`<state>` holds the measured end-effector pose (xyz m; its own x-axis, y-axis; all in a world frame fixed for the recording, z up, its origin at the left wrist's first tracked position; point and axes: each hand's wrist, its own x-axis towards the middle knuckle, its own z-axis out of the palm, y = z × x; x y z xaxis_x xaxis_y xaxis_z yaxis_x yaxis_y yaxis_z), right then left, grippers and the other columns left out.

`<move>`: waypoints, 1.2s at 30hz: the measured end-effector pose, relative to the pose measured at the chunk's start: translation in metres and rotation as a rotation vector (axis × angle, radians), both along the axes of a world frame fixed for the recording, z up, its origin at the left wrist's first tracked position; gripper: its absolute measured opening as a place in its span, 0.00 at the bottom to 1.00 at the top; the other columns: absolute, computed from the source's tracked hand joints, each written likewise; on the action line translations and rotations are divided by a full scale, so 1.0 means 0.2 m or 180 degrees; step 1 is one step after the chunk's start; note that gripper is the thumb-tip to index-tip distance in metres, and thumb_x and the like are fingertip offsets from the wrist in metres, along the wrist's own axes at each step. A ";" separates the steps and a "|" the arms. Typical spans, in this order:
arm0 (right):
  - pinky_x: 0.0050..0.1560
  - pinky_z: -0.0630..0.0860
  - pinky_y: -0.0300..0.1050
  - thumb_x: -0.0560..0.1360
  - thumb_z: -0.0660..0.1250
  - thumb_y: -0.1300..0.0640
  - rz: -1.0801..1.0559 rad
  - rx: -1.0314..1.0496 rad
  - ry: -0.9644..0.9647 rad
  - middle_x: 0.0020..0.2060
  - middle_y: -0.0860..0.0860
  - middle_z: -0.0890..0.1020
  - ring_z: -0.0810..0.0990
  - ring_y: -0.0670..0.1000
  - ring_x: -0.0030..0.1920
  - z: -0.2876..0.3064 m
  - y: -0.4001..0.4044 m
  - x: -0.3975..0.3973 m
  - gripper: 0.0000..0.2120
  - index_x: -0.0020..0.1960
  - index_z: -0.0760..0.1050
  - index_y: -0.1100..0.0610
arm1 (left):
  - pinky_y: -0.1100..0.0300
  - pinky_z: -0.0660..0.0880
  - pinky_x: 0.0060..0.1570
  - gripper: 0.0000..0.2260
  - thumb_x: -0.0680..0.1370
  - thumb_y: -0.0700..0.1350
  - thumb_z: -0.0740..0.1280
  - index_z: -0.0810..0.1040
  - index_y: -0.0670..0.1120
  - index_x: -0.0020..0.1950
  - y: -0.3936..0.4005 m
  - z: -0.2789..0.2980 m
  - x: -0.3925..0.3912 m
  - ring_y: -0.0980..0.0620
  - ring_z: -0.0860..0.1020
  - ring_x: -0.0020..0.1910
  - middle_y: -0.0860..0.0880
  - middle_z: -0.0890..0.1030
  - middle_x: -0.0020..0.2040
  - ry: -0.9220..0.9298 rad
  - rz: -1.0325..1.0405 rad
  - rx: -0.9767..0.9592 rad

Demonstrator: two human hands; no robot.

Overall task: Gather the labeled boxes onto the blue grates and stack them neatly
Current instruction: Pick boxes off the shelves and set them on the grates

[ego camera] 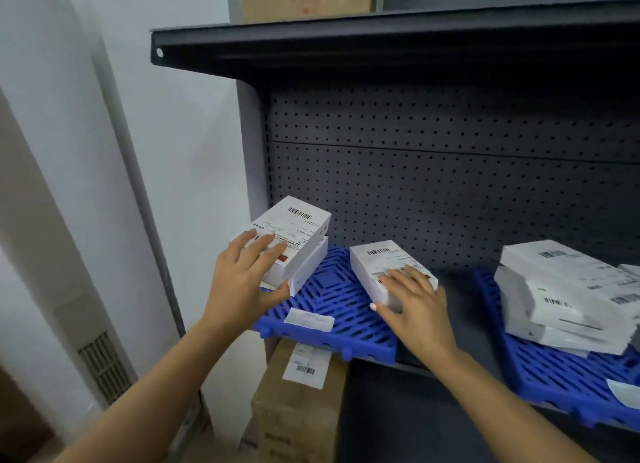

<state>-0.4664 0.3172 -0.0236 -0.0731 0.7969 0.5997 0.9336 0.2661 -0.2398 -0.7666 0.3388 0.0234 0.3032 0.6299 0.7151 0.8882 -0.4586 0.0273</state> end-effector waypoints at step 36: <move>0.71 0.53 0.41 0.76 0.64 0.44 -0.0147 -0.0419 0.0325 0.74 0.46 0.61 0.55 0.48 0.73 0.32 -0.06 -0.05 0.27 0.73 0.64 0.47 | 0.40 0.68 0.63 0.32 0.74 0.61 0.56 0.61 0.47 0.75 0.16 0.23 0.24 0.44 0.68 0.68 0.44 0.71 0.69 0.0714 -0.0762 0.0001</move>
<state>-0.4773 0.3053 0.0395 0.0213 0.8702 0.4922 0.9132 0.1835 -0.3639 -0.7188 0.3715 0.0696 0.5926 0.5214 0.6140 0.7391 -0.6551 -0.1570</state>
